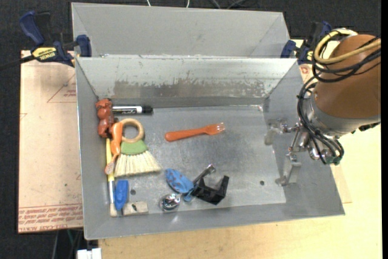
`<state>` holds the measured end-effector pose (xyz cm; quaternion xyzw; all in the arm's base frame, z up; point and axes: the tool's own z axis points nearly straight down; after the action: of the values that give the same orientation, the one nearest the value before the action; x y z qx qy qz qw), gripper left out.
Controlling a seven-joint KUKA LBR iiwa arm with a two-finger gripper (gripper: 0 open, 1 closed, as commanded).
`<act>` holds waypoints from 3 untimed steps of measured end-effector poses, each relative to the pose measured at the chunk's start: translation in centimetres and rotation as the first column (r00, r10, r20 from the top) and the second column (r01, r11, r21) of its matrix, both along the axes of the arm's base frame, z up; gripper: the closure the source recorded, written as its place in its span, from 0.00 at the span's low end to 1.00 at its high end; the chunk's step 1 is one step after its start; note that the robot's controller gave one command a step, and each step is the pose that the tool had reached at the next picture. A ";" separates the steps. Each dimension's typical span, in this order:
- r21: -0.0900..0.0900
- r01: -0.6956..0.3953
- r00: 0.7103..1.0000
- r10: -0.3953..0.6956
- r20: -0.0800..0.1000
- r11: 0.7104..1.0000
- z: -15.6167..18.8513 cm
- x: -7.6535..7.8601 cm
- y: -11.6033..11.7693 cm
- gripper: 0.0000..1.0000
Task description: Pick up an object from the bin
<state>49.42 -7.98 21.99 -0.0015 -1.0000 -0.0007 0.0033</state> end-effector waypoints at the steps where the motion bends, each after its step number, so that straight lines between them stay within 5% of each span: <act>1: -0.001 -0.003 1.000 0.003 0.007 1.000 0.4 0.2 0.0 0.00; 2: -0.001 -0.133 0.991 0.133 0.011 0.991 -6.9 1.2 5.3 0.00; 3: -0.005 -0.215 0.976 0.215 0.020 0.977 -6.6 0.7 9.3 0.00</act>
Offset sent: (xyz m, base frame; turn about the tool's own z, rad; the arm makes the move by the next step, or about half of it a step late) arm 0.0210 0.1108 -0.1499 -0.2757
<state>50.16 1.35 15.43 0.1066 -0.9943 0.0012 -0.0067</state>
